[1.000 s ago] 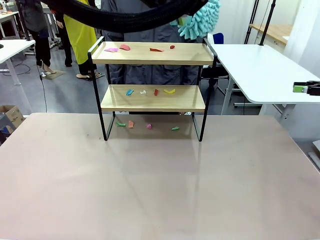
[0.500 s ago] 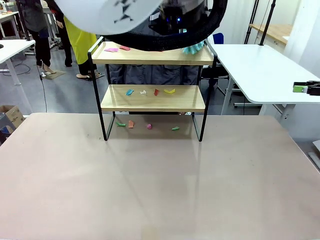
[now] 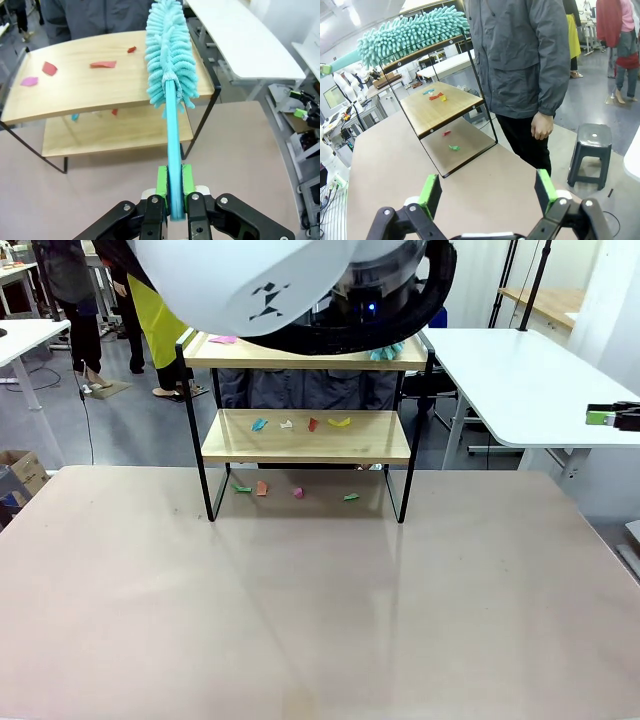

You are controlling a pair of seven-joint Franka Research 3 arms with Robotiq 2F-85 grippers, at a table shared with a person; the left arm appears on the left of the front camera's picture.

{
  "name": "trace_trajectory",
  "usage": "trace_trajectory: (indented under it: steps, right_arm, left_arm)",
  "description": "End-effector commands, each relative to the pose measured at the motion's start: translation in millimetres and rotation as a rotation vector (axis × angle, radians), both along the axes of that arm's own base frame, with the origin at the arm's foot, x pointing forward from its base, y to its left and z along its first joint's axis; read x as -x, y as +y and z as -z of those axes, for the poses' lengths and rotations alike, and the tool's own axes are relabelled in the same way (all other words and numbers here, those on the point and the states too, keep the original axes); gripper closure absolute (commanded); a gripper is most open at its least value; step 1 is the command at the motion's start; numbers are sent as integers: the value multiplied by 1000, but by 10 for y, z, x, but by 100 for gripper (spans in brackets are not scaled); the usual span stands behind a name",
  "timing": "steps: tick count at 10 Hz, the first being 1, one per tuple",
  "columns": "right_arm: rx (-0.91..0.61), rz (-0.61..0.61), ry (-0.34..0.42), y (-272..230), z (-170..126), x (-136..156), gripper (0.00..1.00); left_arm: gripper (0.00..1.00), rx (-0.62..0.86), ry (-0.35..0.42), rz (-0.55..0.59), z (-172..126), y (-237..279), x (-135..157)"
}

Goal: Clean the shelf.
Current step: Clean the specific section of the Shelf indicated by the human with the Duster.

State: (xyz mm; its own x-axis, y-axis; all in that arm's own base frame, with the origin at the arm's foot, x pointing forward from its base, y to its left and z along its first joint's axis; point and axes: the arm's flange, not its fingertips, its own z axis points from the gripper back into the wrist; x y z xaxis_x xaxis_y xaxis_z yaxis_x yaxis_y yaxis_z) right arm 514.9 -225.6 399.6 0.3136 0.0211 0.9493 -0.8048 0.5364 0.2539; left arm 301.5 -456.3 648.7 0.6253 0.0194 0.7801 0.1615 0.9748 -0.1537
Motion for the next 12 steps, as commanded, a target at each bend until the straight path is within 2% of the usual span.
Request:
trace_trajectory:
  steps: [1, 4, 5, 6, 9, 12]
  right_arm:
    - [4, 4, -4, 20, -24, 2, 0]
    - [4, 4, -4, 20, -24, 2, 0]
    - [4, 4, -4, 20, -24, 2, 0]
    - [4, 4, -4, 20, -24, 2, 0]
    - [4, 4, -4, 20, -24, 2, 0]
    - [4, 4, -4, 20, -24, 2, 0]
  left_arm:
    - [86, 32, 6, -15, 57, -111, -65]
    - [86, 17, 81, 14, 35, -112, -115]
    - [86, 18, 47, 15, 112, -50, -56]
    - [86, 20, 65, 22, 127, -68, -63]
    - [86, -88, 98, -35, 77, 349, -124]
    - [86, -135, 135, -72, 106, 793, -201]
